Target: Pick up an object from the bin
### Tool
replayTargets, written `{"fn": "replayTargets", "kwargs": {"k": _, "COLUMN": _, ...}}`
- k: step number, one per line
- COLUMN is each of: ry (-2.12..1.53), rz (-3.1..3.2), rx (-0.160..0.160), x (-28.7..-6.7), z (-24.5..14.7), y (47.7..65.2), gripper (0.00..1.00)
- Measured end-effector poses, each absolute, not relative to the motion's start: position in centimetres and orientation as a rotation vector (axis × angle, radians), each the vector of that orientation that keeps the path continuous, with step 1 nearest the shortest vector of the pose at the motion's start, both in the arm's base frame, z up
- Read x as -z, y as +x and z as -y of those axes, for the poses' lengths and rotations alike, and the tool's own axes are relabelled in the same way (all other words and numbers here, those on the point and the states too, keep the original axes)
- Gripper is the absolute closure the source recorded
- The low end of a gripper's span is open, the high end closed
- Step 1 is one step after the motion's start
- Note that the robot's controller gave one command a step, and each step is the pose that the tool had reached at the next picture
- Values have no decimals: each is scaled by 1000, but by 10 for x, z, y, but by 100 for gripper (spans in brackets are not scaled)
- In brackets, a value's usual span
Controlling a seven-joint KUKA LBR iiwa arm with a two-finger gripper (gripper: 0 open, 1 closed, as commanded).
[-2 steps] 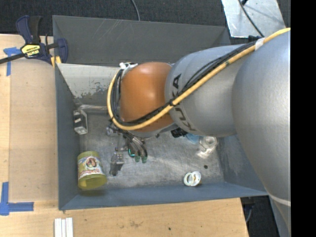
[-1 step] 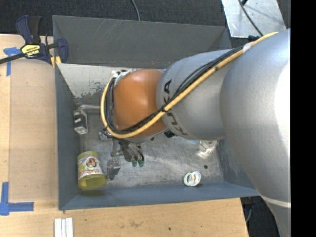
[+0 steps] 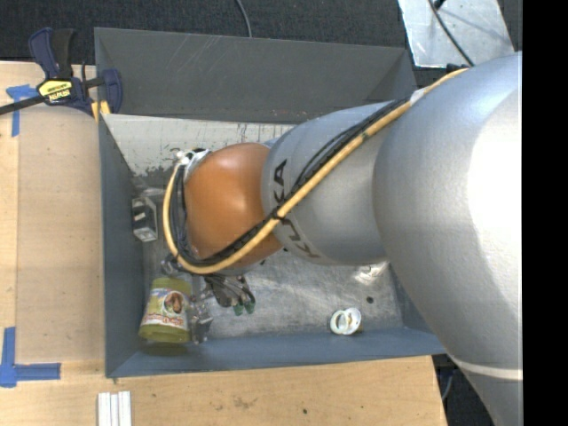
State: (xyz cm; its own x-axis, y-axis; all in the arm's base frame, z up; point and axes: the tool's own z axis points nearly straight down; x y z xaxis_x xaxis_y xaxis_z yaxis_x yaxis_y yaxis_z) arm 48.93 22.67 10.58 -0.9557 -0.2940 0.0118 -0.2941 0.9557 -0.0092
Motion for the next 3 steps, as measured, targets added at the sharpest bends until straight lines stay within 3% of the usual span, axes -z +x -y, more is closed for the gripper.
{"fn": "replayTargets", "kwargs": {"k": 1, "ry": 639, "rz": 3069, "rx": -14, "x": -105, "z": -236, "y": 491, "gripper": 0}}
{"fn": "replayTargets", "kwargs": {"k": 2, "ry": 1033, "rz": 2966, "rx": -11, "x": -103, "z": -241, "y": 503, "gripper": 100}}
{"fn": "replayTargets", "kwargs": {"k": 3, "ry": 1032, "rz": 2966, "rx": -11, "x": -103, "z": -241, "y": 503, "gripper": 100}}
